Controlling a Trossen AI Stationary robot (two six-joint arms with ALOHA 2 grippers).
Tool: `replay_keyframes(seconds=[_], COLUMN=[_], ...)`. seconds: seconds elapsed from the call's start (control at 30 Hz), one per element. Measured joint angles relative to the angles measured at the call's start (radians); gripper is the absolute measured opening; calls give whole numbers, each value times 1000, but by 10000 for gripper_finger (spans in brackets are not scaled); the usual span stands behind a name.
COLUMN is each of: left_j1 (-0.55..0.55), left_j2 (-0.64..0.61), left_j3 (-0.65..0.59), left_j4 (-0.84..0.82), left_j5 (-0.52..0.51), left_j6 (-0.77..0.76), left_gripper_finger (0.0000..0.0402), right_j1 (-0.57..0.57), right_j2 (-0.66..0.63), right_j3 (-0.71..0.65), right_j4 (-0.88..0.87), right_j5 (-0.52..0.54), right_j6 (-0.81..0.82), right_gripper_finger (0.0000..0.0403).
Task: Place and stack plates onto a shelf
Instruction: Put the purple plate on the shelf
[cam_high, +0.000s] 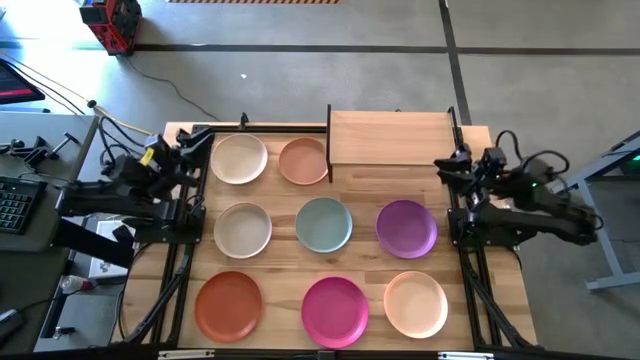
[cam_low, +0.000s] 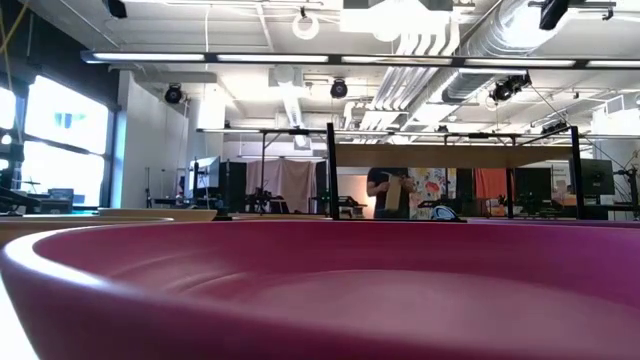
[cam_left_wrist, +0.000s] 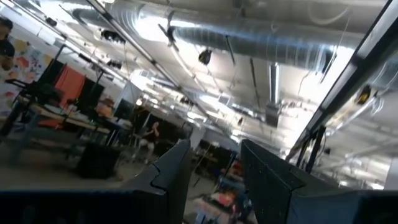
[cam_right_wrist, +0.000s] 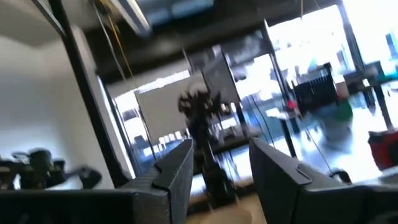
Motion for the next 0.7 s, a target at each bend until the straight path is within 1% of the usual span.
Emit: replay_keyframes(seconds=[0.17,0.33,0.5,0.7], left_j1=[0,0,0,0], left_j2=[69,117,149,195], left_j3=[75,100,100,100], left_j4=[-90,-139,-192,-217], left_j5=[0,0,-29,-28], left_j6=[-2,-1,-2,-1], left_gripper_finger=[131,131,131,131], right_j1=[0,0,0,1], right_j2=[123,264,403,539], right_j3=[199,333,395,391], right_j4=[-252,-491,-687,-798], right_j5=[0,-1,-28,-144], right_j6=[19,94,187,276], right_gripper_finger=[142,142,142,142])
